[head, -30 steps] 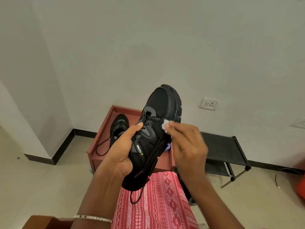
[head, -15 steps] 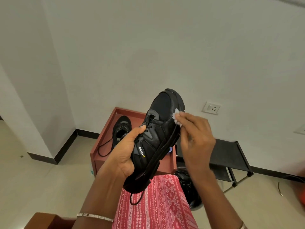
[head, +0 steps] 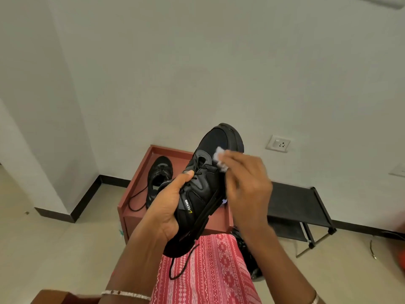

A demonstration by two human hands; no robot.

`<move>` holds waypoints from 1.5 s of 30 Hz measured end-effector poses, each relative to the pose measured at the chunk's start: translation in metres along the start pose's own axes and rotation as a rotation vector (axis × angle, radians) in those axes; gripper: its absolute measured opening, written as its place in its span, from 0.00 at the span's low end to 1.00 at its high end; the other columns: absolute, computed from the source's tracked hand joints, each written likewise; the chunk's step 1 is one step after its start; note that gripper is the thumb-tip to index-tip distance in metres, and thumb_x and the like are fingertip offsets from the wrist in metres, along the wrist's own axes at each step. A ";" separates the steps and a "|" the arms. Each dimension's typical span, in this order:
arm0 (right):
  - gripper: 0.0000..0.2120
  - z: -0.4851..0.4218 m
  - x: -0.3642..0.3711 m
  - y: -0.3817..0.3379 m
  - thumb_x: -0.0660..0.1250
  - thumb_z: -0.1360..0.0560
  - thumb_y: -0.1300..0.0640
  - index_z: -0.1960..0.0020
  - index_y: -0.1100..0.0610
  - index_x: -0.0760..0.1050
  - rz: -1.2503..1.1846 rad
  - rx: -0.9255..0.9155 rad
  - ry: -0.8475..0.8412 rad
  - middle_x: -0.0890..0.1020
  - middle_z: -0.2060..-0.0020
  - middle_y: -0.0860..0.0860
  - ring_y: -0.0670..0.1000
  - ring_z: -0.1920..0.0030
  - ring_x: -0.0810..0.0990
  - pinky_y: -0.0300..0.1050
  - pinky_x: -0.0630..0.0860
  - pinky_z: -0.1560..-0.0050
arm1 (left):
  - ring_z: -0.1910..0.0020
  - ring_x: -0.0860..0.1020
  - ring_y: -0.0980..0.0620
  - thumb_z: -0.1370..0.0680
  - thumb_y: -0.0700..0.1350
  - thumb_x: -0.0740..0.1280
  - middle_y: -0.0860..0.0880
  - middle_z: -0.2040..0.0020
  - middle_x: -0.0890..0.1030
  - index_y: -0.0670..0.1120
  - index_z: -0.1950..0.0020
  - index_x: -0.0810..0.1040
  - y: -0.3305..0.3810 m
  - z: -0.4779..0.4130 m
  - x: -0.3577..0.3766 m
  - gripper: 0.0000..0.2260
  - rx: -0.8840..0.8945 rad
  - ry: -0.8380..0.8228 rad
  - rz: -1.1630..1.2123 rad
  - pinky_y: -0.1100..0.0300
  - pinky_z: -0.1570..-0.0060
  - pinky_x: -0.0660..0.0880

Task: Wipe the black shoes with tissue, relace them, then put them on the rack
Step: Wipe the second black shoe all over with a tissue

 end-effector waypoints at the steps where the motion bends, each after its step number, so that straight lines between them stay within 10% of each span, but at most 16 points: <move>1: 0.11 0.009 0.007 -0.015 0.64 0.19 0.62 0.46 0.64 0.84 0.001 -0.077 -0.044 0.85 0.49 0.57 0.55 0.48 0.81 0.41 0.77 0.41 | 0.46 0.82 0.36 0.25 0.50 0.71 0.37 0.44 0.84 0.40 0.40 0.83 0.001 0.000 0.000 0.18 -0.006 -0.004 0.026 0.41 0.41 0.77; 16: 0.12 0.009 0.010 0.013 0.64 0.23 0.66 0.45 0.64 0.84 0.122 -0.066 -0.112 0.85 0.49 0.57 0.54 0.49 0.80 0.34 0.70 0.41 | 0.49 0.84 0.54 0.22 0.51 0.69 0.52 0.51 0.86 0.51 0.43 0.82 0.038 0.016 0.003 0.09 0.405 0.140 -0.429 0.59 0.44 0.78; 19: 0.13 -0.008 -0.003 0.045 0.71 0.28 0.72 0.45 0.62 0.84 0.155 0.112 -0.032 0.85 0.49 0.55 0.54 0.49 0.80 0.27 0.66 0.40 | 0.60 0.77 0.62 0.21 0.51 0.68 0.51 0.59 0.82 0.47 0.52 0.81 0.045 0.028 0.008 0.08 0.491 0.239 -0.583 0.80 0.67 0.69; 25: 0.10 0.009 0.004 0.009 0.65 0.22 0.66 0.45 0.65 0.83 0.090 -0.066 -0.070 0.85 0.48 0.57 0.54 0.47 0.80 0.31 0.69 0.38 | 0.76 0.72 0.67 0.21 0.51 0.69 0.53 0.76 0.73 0.37 0.59 0.77 0.056 0.034 0.011 0.18 0.643 0.333 -0.764 0.80 0.71 0.65; 30: 0.12 -0.012 -0.004 0.046 0.70 0.27 0.71 0.45 0.63 0.84 0.110 0.141 0.004 0.85 0.49 0.55 0.56 0.50 0.81 0.28 0.66 0.40 | 0.62 0.75 0.75 0.22 0.51 0.70 0.63 0.60 0.79 0.58 0.55 0.78 0.060 0.035 0.022 0.03 0.757 0.260 -0.827 0.80 0.62 0.68; 45: 0.18 -0.005 0.009 0.011 0.54 0.15 0.61 0.43 0.62 0.83 0.064 -0.096 -0.069 0.85 0.47 0.54 0.52 0.46 0.78 0.40 0.75 0.41 | 0.67 0.76 0.65 0.22 0.50 0.71 0.64 0.73 0.76 0.55 0.57 0.81 0.058 0.038 0.027 0.03 0.917 0.284 -0.950 0.72 0.62 0.69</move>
Point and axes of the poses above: each hand's wrist, its own z-axis away from the middle knuckle, its own x-axis out of the palm, y = z × x, the point moved 10 cm from there along -z, towards the middle knuckle
